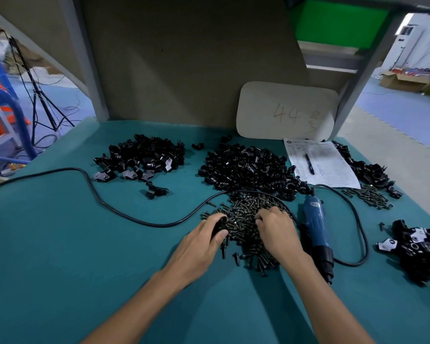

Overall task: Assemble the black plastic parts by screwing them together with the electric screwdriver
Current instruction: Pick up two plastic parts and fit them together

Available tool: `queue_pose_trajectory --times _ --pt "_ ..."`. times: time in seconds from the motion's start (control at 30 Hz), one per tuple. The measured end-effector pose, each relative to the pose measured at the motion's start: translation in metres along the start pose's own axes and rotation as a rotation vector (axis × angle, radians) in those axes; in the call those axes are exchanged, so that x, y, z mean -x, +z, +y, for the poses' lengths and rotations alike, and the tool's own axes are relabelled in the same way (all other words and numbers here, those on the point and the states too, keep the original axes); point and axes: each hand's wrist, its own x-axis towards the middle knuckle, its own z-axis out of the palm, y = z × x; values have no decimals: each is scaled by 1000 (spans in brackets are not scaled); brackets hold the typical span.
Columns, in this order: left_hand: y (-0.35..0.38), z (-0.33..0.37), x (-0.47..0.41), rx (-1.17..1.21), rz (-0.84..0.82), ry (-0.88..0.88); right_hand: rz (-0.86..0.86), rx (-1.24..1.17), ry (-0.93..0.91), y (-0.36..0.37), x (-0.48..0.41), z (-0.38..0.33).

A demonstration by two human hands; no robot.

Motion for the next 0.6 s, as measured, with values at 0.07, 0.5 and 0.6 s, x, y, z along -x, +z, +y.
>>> queue_pose_trajectory --times 0.07,0.5,0.6 --pt "-1 1 0 3 3 -3 -17 45 -28 0 0 -1" --pt "-1 2 -2 5 24 -8 -100 -1220 92 -24 34 -42" --pt "0 2 -3 4 33 -1 -182 -1430 134 -22 40 -47"
